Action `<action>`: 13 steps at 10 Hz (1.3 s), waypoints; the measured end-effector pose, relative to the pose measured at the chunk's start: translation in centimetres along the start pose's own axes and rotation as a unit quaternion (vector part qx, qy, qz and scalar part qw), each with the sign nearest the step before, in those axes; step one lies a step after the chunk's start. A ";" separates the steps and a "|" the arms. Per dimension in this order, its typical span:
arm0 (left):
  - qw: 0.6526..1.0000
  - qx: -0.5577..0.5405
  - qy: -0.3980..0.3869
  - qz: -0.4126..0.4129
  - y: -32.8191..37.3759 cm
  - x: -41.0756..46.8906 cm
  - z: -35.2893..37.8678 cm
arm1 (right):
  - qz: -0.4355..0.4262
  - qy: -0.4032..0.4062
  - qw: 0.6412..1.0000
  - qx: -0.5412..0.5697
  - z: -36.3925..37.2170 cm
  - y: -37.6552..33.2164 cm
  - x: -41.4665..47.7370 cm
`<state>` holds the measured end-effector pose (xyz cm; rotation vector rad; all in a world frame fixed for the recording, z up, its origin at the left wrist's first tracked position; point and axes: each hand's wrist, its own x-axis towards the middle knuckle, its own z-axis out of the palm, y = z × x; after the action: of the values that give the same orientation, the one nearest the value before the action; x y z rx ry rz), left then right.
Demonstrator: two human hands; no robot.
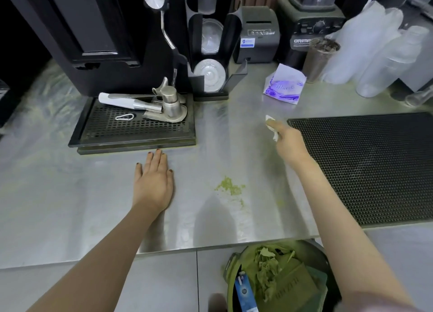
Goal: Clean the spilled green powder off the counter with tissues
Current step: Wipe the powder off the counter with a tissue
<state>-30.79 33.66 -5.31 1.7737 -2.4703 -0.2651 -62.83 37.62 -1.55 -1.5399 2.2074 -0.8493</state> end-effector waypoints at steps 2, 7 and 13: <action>1.000 0.000 0.003 0.000 0.0 -0.1 0.0 | -0.041 -0.132 0.990 -0.015 3.9 -1.2 0.2; 1.000 0.006 0.006 -0.003 0.0 -0.2 0.0 | -0.038 -0.136 0.986 0.084 4.6 -4.5 1.5; 0.998 -0.046 0.034 0.024 1.2 -4.3 -0.3 | -0.111 -0.269 0.938 0.188 1.5 -7.3 -3.0</action>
<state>-30.45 38.09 -4.68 1.6564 -2.4086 -0.3040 -55.47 38.22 1.65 -1.6036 1.4143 -0.7408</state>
